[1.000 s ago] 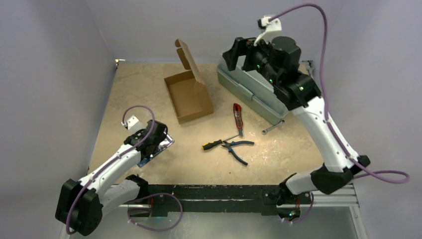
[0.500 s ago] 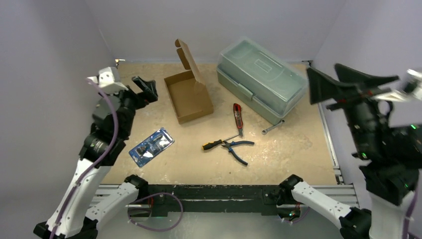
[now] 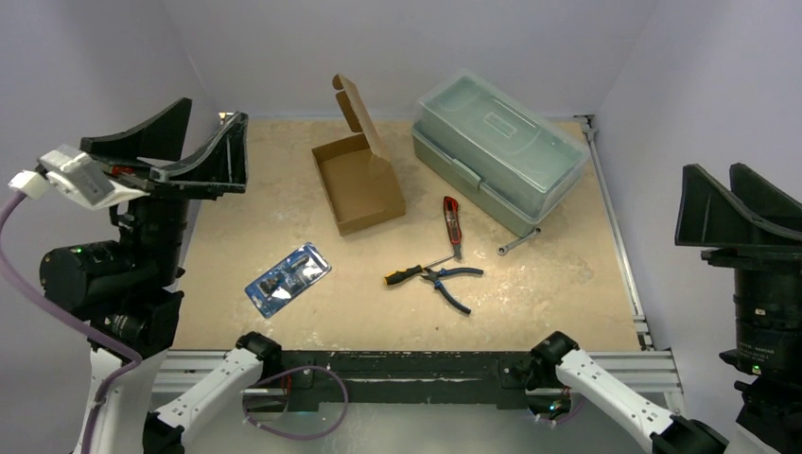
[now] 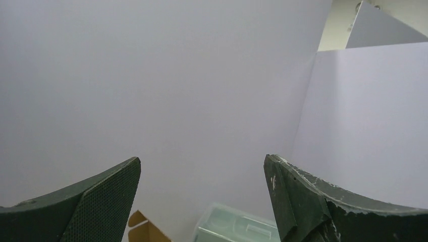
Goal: Unpack the express box
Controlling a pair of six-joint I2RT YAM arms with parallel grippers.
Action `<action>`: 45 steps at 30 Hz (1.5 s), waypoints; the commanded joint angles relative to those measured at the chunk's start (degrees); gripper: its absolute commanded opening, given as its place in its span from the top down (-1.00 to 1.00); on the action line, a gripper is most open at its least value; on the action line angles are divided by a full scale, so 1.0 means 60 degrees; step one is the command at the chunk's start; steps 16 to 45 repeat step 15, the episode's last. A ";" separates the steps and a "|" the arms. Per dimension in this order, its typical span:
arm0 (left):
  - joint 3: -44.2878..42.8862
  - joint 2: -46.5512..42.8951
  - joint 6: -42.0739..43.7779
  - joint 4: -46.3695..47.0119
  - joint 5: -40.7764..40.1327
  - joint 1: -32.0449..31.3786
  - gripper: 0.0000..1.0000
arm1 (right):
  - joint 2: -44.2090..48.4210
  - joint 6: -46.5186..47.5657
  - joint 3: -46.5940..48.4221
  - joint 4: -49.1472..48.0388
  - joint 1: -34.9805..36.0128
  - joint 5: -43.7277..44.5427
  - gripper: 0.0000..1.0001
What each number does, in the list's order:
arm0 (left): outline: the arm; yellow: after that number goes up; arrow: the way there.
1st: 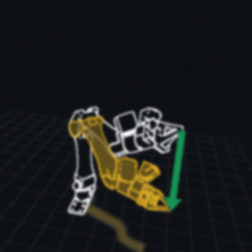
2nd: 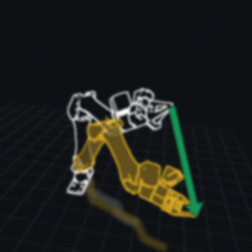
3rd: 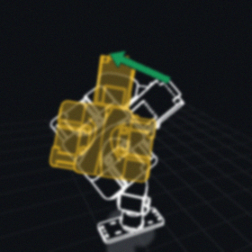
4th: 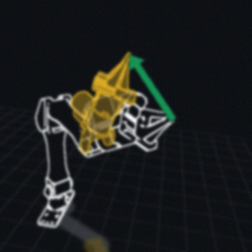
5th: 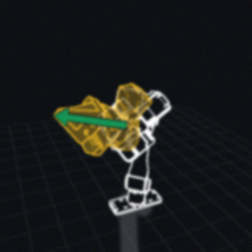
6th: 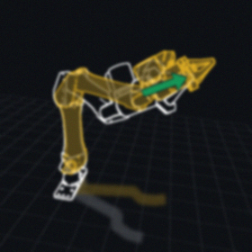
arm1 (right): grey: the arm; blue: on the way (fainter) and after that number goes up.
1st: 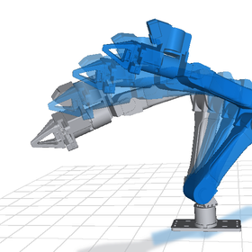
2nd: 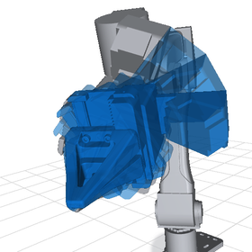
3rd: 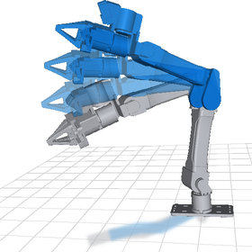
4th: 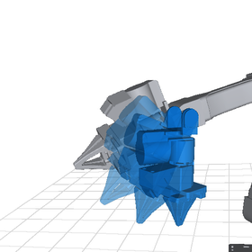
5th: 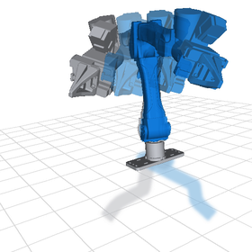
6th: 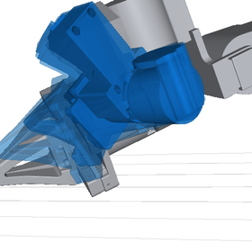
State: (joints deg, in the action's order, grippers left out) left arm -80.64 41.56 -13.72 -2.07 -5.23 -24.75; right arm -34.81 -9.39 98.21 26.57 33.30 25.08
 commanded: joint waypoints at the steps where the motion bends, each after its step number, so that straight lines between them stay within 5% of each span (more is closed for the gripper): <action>1: -0.0340 -0.0109 0.0509 0.0775 0.0352 0.0053 -0.83 | 0.0222 -0.0003 -0.0174 -0.0286 -0.0041 0.0375 -0.98; 45: -0.0134 -0.0065 0.0485 0.0804 0.0270 0.0053 -0.80 | 0.0351 -0.0219 -0.0670 -0.0453 -0.0042 -0.0068 -0.98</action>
